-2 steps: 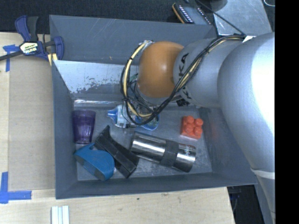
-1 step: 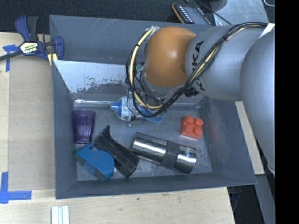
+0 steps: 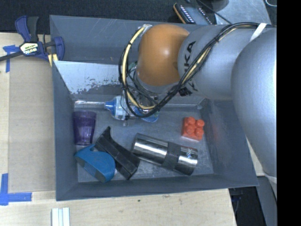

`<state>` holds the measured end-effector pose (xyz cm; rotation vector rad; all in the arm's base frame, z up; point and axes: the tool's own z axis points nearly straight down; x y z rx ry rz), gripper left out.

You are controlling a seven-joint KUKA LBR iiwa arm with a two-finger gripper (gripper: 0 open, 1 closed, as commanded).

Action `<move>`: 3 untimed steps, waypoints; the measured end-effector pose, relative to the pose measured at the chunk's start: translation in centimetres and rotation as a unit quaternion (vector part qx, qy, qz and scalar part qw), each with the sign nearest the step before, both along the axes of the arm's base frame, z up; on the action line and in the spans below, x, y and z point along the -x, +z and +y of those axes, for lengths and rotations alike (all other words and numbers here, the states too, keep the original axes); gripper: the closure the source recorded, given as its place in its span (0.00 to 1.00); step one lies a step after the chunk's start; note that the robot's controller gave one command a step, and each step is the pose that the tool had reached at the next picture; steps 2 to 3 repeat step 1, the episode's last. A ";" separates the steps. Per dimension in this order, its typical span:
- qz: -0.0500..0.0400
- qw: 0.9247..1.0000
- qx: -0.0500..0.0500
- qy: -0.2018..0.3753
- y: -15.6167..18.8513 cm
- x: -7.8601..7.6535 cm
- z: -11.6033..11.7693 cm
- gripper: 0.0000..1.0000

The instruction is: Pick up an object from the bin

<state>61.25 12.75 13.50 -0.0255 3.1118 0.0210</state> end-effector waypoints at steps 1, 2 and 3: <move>0.000 1.000 0.001 0.003 10.5 1.5 -0.3 1.00; 0.000 1.000 0.001 0.003 10.5 1.5 -0.3 1.00; 0.000 1.000 0.001 0.003 10.5 1.5 -0.3 1.00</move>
Offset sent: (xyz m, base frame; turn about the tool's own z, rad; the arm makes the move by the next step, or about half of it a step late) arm -0.0059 -0.0169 -0.0650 0.0879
